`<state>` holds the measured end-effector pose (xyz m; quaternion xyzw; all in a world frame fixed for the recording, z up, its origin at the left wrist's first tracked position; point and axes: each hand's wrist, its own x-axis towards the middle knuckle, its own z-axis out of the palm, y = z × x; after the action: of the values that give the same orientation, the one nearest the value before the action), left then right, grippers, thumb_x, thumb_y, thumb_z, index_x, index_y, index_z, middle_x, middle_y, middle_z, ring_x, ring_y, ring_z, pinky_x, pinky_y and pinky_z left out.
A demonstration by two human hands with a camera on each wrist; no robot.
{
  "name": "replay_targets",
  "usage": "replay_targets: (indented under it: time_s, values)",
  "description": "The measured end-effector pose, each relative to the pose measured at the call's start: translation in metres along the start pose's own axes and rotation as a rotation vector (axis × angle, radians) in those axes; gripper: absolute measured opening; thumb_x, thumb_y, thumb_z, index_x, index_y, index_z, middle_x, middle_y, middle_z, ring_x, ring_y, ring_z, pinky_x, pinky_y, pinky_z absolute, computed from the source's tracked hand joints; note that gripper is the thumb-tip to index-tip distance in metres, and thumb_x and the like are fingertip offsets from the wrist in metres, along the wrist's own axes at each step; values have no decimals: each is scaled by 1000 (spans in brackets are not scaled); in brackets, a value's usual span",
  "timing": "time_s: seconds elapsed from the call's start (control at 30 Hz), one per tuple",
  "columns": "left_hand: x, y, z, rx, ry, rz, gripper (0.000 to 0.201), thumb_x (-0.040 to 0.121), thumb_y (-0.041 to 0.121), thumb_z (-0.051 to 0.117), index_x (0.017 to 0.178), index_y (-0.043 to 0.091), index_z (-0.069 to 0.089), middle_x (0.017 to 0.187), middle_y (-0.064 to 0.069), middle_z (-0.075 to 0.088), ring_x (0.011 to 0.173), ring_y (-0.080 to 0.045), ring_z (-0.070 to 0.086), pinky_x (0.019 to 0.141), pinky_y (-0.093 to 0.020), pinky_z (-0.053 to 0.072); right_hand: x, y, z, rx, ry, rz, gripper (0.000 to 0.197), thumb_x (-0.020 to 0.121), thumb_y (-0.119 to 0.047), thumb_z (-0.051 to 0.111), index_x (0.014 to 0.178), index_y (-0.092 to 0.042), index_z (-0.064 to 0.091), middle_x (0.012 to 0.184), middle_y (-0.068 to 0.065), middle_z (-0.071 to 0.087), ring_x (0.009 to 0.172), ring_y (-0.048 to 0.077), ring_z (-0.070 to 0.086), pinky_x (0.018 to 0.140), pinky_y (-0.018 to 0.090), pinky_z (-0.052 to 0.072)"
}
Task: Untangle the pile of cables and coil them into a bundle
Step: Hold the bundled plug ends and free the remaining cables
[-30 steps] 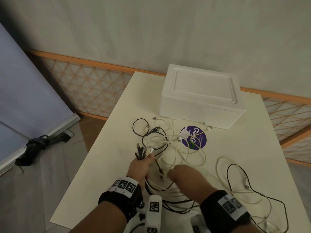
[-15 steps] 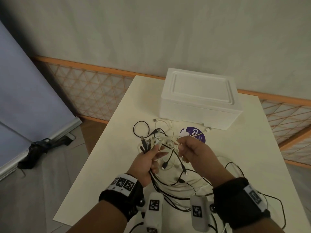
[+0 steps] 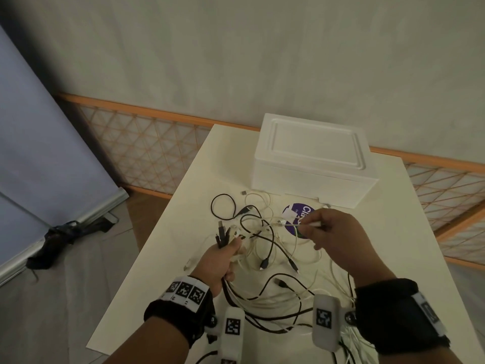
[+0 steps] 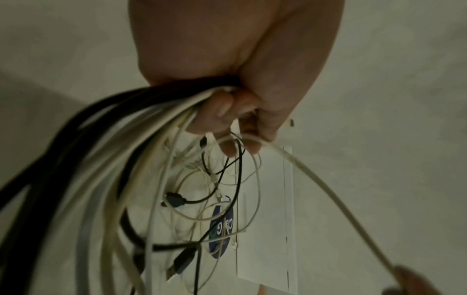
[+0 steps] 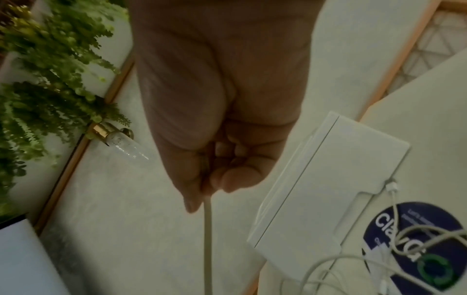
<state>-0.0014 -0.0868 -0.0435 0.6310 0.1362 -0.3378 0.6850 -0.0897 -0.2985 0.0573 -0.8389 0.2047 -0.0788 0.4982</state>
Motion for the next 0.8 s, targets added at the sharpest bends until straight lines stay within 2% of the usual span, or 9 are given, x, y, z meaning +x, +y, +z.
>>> replay_targets:
  time_s: [0.07,0.2,0.3,0.37,0.47,0.6,0.67,0.73,0.8]
  values:
    - [-3,1,2,32,64,61,25,91,31,63,101,9,66,78,-5,56,40,-8,32,41,-23,30,0,-1,9,-36,-5,-46,10,75,-21,78,74,-26,70,67,-7,68,55,3,58,60,18,50]
    - [-19,21,13,196,5,307,16,89,32,65,91,17,70,44,15,49,40,1,41,47,-17,34,1,-9,27,-294,-152,-209,9,72,-30,79,79,-28,74,78,-13,63,75,-1,57,67,5,38]
    - [-37,34,30,297,-252,369,8,91,23,63,84,22,68,45,12,41,41,-5,33,45,-20,26,4,-17,40,-277,-153,-199,11,72,-30,79,82,-27,74,75,-12,64,70,-1,57,64,9,38]
    - [-39,38,33,217,-329,342,13,85,17,65,73,16,66,49,2,34,43,-10,26,45,-25,20,5,-23,46,-76,-79,-160,18,70,-22,81,80,-27,68,64,-13,64,59,-1,56,58,11,40]
    - [-36,40,29,116,-345,364,24,75,35,72,72,12,63,62,-11,39,44,-11,27,43,-24,20,2,-27,54,286,-112,-135,29,75,-13,78,96,-18,58,61,-6,66,56,2,60,59,13,45]
    - [-35,37,27,-52,-376,335,25,77,38,73,82,14,67,59,-5,43,40,-6,27,38,-19,20,-6,-10,74,473,-339,-35,40,90,-40,56,124,-19,50,95,2,69,92,14,66,85,28,53]
    - [-34,37,27,-141,-365,311,26,82,33,69,90,8,67,52,1,45,35,-3,27,36,-16,20,-9,-2,80,552,-407,37,45,93,-45,52,125,-14,52,106,11,67,104,26,65,93,36,52]
    - [-34,35,26,-187,-356,303,28,81,31,62,90,4,65,50,-1,44,32,-3,26,35,-15,21,-9,3,82,541,-453,47,52,92,-54,46,122,-13,58,111,20,65,104,34,64,95,44,50]
    - [-36,35,24,-221,-335,302,21,87,26,58,83,7,66,58,-7,53,32,-4,27,34,-15,22,-8,4,80,418,-474,37,55,91,-62,36,118,-22,63,97,11,68,89,26,66,85,39,51]
